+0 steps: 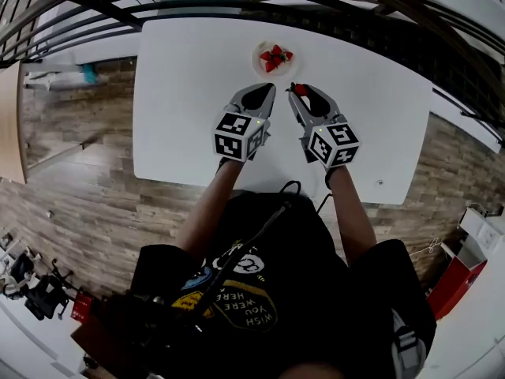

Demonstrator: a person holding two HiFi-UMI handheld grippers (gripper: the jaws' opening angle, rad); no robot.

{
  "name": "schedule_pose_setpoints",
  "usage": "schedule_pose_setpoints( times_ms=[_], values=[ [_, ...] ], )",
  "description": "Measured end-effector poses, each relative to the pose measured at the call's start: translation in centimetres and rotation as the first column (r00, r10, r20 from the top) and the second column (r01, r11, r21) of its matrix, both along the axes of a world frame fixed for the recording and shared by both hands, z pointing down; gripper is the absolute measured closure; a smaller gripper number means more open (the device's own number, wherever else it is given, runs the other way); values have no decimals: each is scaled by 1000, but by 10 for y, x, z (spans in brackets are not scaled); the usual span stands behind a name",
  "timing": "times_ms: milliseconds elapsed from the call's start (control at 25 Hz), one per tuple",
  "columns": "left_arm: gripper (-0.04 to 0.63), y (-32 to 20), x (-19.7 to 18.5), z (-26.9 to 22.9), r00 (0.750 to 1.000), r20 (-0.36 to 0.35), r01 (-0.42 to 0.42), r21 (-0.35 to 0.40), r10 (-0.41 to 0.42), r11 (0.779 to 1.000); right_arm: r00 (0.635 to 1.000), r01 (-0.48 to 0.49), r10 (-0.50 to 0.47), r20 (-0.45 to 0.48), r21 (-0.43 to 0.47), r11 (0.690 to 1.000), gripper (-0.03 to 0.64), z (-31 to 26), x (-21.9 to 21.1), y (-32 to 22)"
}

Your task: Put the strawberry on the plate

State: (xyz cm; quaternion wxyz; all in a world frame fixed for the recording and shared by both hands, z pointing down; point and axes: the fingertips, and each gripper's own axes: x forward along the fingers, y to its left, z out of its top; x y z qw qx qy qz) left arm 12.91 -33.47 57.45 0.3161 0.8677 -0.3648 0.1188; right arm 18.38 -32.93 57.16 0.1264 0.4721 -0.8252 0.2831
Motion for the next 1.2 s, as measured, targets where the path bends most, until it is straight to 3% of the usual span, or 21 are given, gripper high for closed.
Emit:
schedule_pose_setpoints(
  times_ms=[1200],
  values=[
    [595,-44,6,93,998,69,19,-112,-11,994,990,30,-45,-134,-114,993,472,99,15,-51]
  ],
)
